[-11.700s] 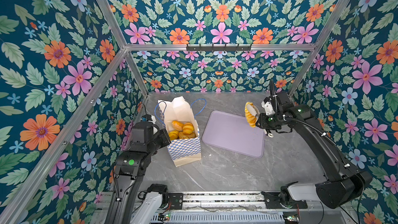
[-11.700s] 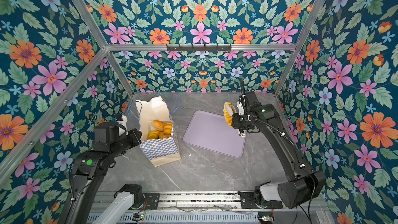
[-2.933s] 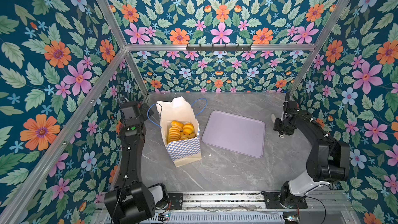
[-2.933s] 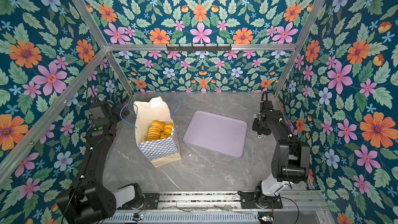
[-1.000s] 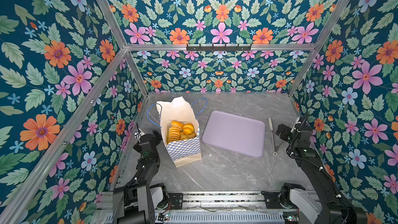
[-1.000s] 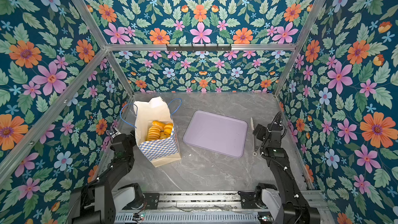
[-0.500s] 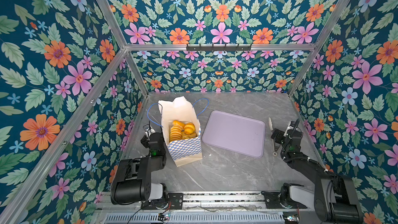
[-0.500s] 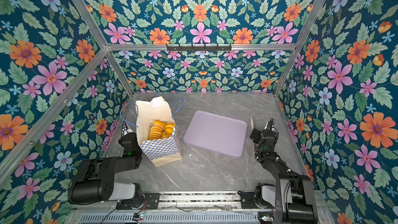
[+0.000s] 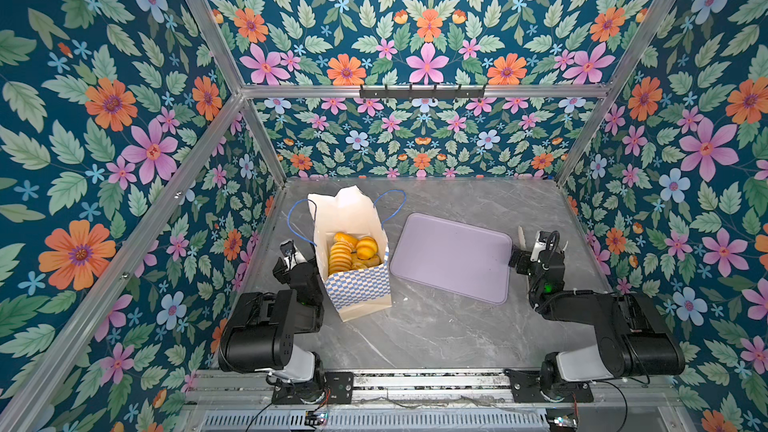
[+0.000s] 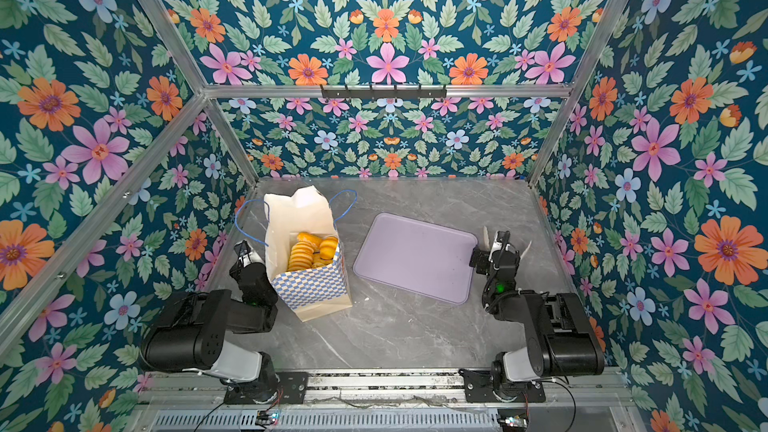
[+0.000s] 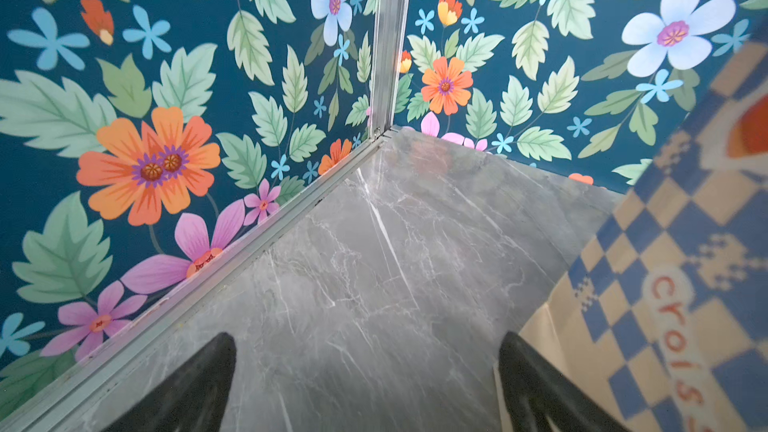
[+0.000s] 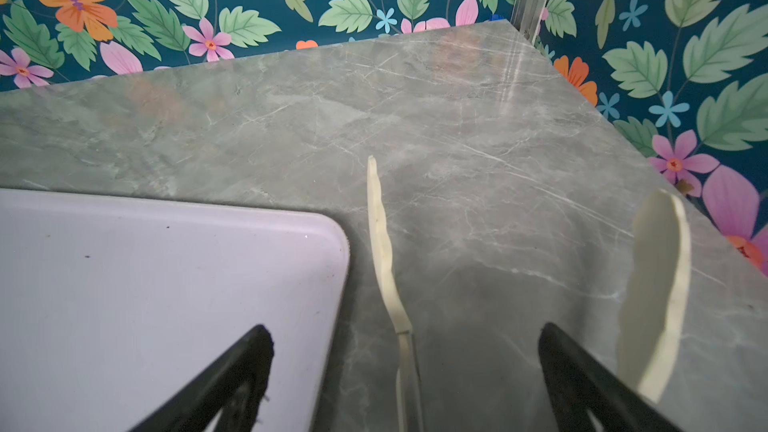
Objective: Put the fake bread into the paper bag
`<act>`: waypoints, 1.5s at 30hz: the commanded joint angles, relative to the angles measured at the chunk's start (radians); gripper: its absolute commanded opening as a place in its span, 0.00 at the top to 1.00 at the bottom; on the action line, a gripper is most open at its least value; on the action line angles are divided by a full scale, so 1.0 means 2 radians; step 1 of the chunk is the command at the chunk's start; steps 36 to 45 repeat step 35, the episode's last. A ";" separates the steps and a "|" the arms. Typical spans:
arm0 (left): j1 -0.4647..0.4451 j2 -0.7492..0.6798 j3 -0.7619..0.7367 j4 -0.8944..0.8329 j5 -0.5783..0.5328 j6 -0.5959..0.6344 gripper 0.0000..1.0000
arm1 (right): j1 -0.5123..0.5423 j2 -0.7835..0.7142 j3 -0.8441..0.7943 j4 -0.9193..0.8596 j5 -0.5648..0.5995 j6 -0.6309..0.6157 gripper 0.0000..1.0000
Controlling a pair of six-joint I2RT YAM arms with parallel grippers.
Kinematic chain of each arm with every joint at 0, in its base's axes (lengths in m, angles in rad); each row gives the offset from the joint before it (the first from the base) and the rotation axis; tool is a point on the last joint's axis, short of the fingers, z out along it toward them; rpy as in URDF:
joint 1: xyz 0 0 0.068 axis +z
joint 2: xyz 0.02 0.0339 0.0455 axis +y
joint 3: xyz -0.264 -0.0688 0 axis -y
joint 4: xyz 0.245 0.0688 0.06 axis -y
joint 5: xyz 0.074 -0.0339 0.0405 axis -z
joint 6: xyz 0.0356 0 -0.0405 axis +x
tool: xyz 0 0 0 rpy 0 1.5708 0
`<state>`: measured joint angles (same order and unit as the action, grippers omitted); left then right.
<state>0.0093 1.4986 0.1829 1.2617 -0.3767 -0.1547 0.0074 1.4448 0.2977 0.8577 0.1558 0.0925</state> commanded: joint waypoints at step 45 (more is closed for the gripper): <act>-0.015 0.061 0.040 0.021 0.072 0.055 0.00 | -0.013 -0.004 0.006 0.010 -0.029 -0.008 0.01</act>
